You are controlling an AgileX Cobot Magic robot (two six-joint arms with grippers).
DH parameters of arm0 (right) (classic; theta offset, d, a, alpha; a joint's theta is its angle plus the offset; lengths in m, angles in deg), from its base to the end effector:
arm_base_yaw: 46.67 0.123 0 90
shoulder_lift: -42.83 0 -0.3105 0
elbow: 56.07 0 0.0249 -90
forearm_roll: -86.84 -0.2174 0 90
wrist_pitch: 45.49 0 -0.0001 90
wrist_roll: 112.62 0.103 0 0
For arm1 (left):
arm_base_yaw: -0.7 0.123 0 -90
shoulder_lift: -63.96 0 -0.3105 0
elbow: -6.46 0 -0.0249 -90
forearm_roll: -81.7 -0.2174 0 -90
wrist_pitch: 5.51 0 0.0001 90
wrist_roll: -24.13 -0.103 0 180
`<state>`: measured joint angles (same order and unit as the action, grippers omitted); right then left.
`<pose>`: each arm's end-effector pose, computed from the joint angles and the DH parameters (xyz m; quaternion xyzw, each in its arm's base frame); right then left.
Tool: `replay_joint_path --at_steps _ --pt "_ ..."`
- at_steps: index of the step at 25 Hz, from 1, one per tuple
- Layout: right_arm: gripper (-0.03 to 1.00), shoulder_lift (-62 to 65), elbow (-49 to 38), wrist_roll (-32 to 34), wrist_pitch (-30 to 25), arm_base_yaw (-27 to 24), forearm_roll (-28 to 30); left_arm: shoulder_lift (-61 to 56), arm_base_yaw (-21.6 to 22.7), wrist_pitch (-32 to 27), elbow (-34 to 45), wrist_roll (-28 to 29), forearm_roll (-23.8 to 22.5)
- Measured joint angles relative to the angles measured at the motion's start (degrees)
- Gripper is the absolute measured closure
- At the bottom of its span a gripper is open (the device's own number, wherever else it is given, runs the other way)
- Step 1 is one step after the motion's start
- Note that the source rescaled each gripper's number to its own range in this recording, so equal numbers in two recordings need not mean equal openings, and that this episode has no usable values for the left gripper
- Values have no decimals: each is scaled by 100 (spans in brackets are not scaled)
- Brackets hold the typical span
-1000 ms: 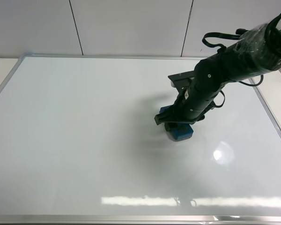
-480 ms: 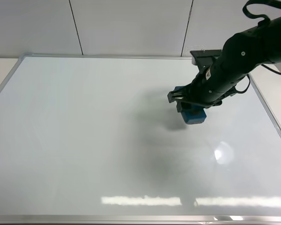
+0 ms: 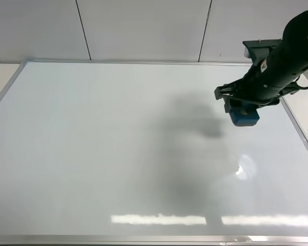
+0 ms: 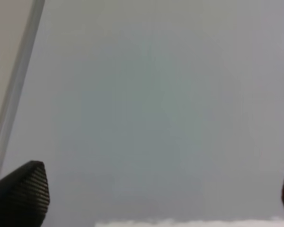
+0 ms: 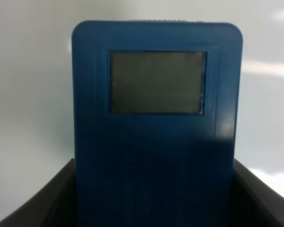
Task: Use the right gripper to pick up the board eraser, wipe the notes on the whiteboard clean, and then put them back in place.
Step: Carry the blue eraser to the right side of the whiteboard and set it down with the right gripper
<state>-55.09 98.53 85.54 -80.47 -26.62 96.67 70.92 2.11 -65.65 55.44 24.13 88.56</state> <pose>0.2633 0.0853 0.2369 -0.0758 0.9774 0.0033 0.1973 -0.0497 -0.0119 0.2582 -0.0082 0.8469 -0.0533 0.5291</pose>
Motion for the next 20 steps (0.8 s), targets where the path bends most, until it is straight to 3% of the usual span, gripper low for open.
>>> replay_joint_path --at_steps 6,14,20 --pt "97 11 0 -59 -352 -365 403 0 0 0 0 0 0" --pt "97 11 -121 -477 -393 -965 436 0 0 0 0 0 0" --pt "97 11 -774 -521 296 -1247 399 0 0 0 0 0 0"
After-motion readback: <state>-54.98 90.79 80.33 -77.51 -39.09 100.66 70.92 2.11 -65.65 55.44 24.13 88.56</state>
